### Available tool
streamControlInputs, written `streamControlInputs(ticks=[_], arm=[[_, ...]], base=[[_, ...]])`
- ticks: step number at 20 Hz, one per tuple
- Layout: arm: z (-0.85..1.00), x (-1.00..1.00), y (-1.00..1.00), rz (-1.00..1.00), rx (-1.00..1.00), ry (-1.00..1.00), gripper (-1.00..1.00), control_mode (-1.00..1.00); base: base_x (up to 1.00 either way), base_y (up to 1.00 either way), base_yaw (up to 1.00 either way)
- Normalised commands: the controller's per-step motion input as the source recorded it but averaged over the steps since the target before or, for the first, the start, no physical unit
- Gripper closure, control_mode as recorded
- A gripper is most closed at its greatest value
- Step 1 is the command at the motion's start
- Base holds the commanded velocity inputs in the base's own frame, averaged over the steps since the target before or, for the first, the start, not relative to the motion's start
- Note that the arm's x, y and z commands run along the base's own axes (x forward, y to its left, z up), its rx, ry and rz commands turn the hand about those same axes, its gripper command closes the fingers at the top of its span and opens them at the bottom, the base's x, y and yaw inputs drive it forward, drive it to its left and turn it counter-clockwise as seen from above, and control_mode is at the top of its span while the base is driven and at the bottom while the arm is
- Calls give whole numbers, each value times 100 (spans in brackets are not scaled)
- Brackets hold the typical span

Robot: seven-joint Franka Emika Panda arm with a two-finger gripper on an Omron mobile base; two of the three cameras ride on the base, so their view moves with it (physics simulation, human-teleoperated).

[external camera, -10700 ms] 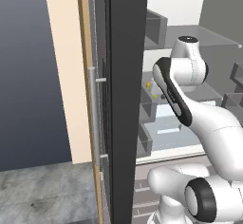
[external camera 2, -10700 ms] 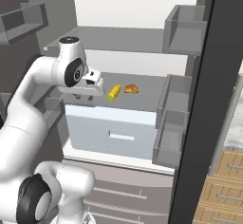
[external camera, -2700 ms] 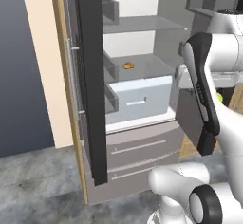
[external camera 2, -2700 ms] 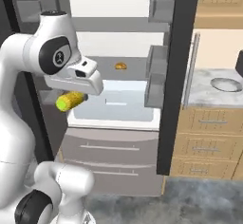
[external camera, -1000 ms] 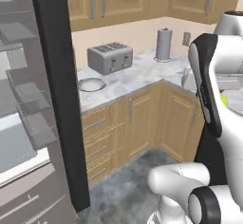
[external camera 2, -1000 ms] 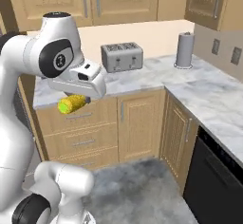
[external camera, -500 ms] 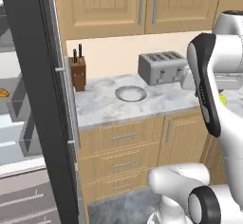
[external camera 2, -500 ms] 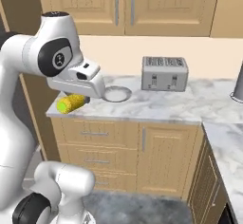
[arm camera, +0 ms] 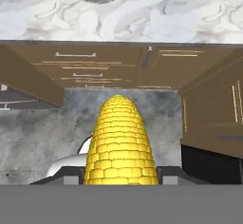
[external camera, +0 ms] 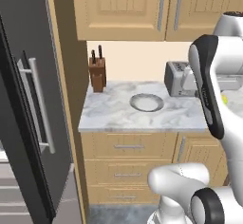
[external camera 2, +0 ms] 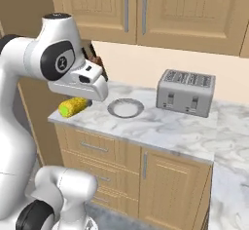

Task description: Pick corn from the fridge and place it on the plate on the counter.

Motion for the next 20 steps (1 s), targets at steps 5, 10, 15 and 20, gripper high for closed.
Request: streamControlInputs(ticks=[5, 10, 15, 20], arm=[[0, 0, 0, 0, 0, 0, 100, 100], [0, 0, 0, 0, 0, 0, 100, 100], [0, 0, 0, 0, 0, 0, 100, 100], [0, 0, 0, 0, 0, 0, 100, 100]], base=[[75, 10, -6], [48, 28, -13], [32, 39, -22], [35, 7, -19]])
